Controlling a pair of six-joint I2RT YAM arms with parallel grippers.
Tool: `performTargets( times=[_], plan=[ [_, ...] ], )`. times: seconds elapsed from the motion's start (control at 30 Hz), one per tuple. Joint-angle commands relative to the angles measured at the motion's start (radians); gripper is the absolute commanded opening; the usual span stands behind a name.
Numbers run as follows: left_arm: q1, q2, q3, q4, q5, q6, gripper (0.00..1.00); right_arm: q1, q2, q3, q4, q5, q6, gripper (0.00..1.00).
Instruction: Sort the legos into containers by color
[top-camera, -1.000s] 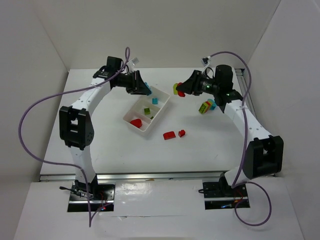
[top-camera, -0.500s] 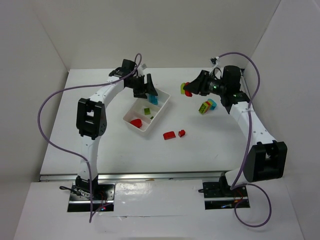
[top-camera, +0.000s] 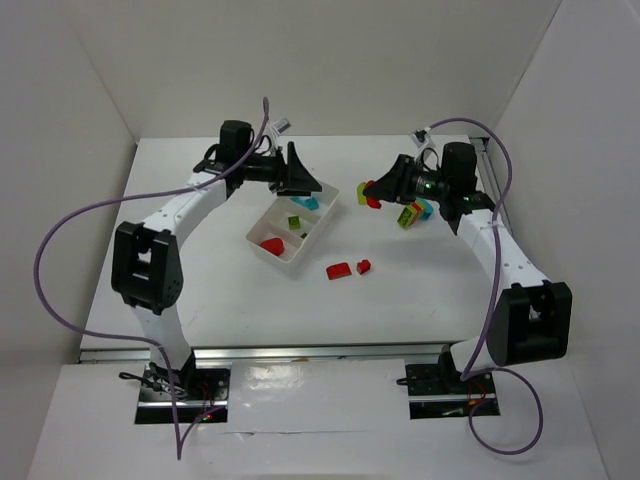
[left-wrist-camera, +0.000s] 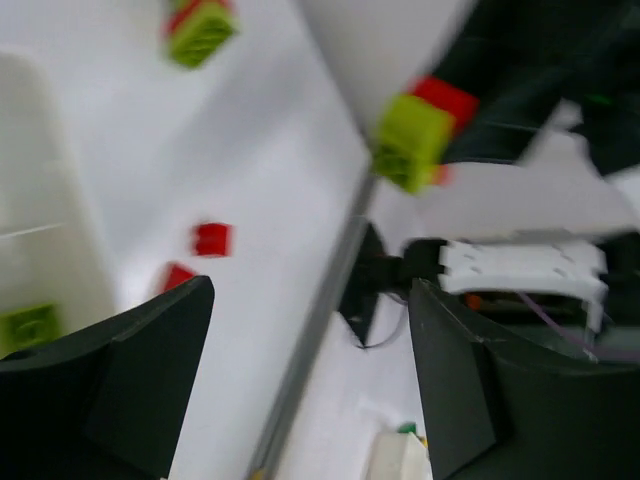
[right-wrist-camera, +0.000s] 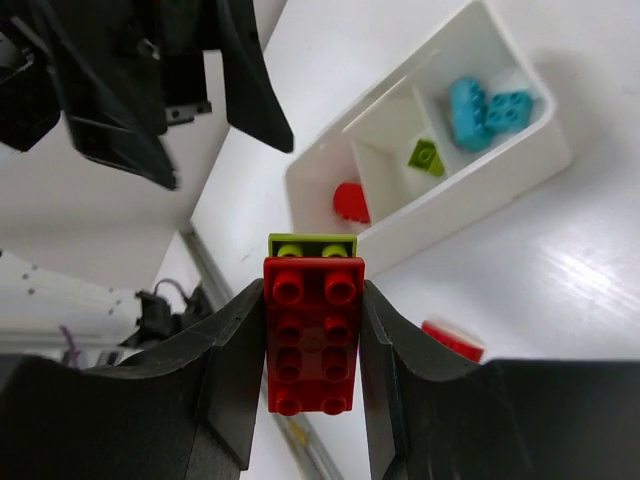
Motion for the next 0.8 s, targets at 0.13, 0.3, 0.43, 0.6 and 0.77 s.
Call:
performTargets(
  times=[0.13,0.3,0.43,0.6,0.77],
  plan=[
    [-0.083,-0.031,-0.117,0.620,0.306,-0.332,0.90,-0.005,-0.032,-0.035,0.181,-0.243,0.085,0.03],
    [-0.131,0.026,-0.022,0.475,0.320,-0.229,0.91,-0.005,-0.032,-0.035,0.215,-0.295,0.104,0.03],
    [-0.155,0.040,0.017,0.390,0.296,-0.167,0.91,0.014,-0.032,-0.025,0.215,-0.321,0.104,0.03],
    [-0.183,0.058,0.004,0.512,0.306,-0.238,0.85,0.025,-0.023,-0.025,0.206,-0.321,0.104,0.03],
    [-0.203,0.078,0.014,0.607,0.316,-0.318,0.71,0.034,-0.013,-0.015,0.206,-0.321,0.104,0.03]
  ],
)
